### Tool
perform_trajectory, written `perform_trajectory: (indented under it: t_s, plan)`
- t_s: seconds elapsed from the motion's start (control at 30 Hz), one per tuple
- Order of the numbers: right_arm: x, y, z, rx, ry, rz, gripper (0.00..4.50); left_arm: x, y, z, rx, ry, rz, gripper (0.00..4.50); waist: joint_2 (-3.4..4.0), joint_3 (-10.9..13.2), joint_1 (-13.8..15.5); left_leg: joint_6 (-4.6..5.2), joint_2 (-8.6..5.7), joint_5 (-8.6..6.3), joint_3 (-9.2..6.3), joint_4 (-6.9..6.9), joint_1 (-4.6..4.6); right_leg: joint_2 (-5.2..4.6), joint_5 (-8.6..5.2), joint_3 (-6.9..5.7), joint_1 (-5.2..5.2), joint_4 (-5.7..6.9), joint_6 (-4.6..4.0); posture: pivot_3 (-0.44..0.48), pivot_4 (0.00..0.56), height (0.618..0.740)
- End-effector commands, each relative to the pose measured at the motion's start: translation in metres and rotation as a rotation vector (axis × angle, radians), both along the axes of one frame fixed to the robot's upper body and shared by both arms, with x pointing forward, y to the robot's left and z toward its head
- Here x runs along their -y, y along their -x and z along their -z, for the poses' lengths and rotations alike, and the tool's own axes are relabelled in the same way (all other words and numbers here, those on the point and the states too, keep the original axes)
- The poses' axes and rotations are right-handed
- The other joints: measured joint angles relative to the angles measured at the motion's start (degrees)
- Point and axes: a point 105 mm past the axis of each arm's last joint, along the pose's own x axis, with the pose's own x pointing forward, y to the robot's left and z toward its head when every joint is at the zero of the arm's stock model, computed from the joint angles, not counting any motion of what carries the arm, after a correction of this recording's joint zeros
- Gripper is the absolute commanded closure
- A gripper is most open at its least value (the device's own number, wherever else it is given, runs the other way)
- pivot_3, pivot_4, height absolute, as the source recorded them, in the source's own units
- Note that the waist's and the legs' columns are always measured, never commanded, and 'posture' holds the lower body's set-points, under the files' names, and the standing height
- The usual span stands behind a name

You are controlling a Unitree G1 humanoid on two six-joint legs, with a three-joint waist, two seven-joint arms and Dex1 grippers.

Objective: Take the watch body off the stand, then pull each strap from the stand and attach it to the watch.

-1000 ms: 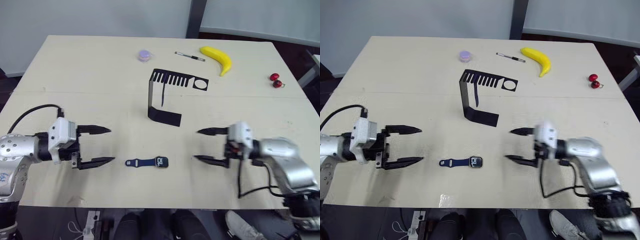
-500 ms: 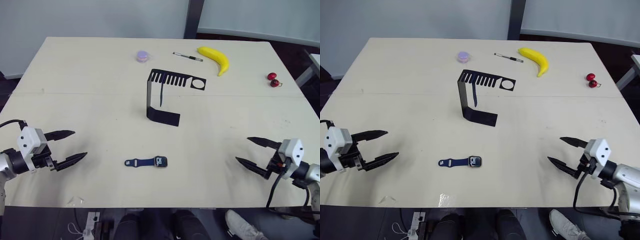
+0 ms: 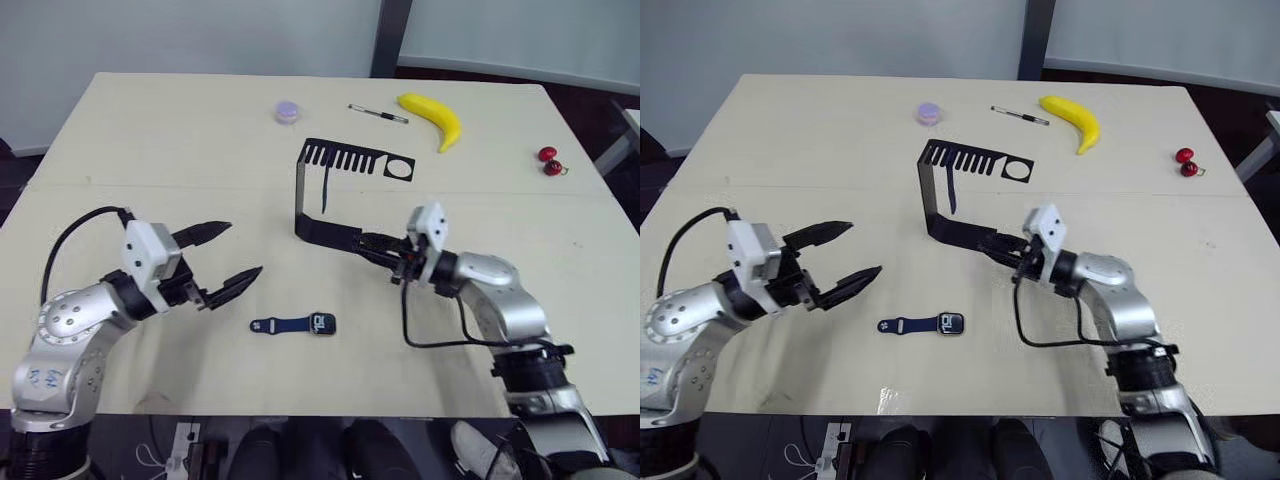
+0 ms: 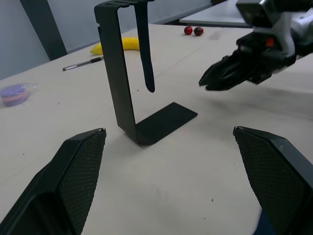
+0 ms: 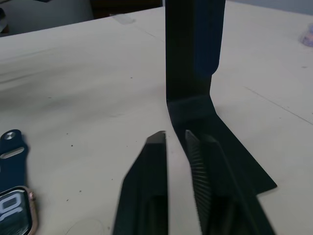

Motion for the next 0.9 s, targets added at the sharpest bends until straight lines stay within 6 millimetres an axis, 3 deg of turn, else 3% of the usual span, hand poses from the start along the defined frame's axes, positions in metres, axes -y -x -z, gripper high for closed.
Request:
perform_trajectory:
  t_s: [0.03,0.23,0.4,0.57,0.63,0.9]
  plan:
    - [0.0,-0.017,0.006,0.013,0.029,0.052,4.39,0.025,0.003,-0.007,0.033,0.015,0.006,0.0,-0.01,0.0,-0.09,0.0,-0.04,0.0,0.0,0.01,0.0,-0.02,0.0,0.0,0.0,0.02,0.0,0.0,0.15,0.74]
    - [-0.001,-0.039,0.019,0.003,0.043,0.105,4.39,0.051,-0.007,-0.002,0.021,0.031,-0.056,0.0,-0.01,0.0,-0.34,0.0,-0.02,0.0,0.0,0.04,0.0,0.05,0.0,0.01,-0.01,0.01,0.0,0.0,0.15,0.74]
    - [-0.006,-0.043,0.032,-0.031,0.058,0.094,4.39,0.072,-0.013,0.001,-0.002,0.073,-0.035,0.0,-0.01,-0.01,-1.02,0.0,0.03,0.0,-0.01,0.08,0.01,0.11,0.0,-0.01,0.0,0.09,0.0,0.0,0.15,0.74]
    - [-0.01,-0.04,0.039,-0.046,0.051,0.071,4.39,0.078,-0.032,0.003,0.047,0.044,-0.16,0.0,-0.01,-0.03,-1.35,0.0,0.04,0.0,-0.02,0.08,0.04,0.13,0.0,-0.02,0.06,0.13,0.0,0.0,0.15,0.74]
    - [-0.011,-0.039,0.04,-0.054,0.049,0.063,4.5,0.08,-0.04,0.002,0.073,0.041,-0.211,0.75,-0.01,-0.03,-1.38,0.0,0.05,0.0,-0.02,0.1,0.05,0.13,0.0,-0.03,0.07,0.13,0.0,0.0,0.15,0.74]
    - [-0.013,-0.037,0.041,-0.073,0.06,0.041,4.5,0.08,-0.053,0.002,0.075,0.104,-0.317,0.75,-0.01,-0.04,-1.38,0.0,0.11,0.0,-0.01,0.1,0.06,0.15,0.0,-0.03,0.07,0.13,0.0,0.0,0.15,0.74]
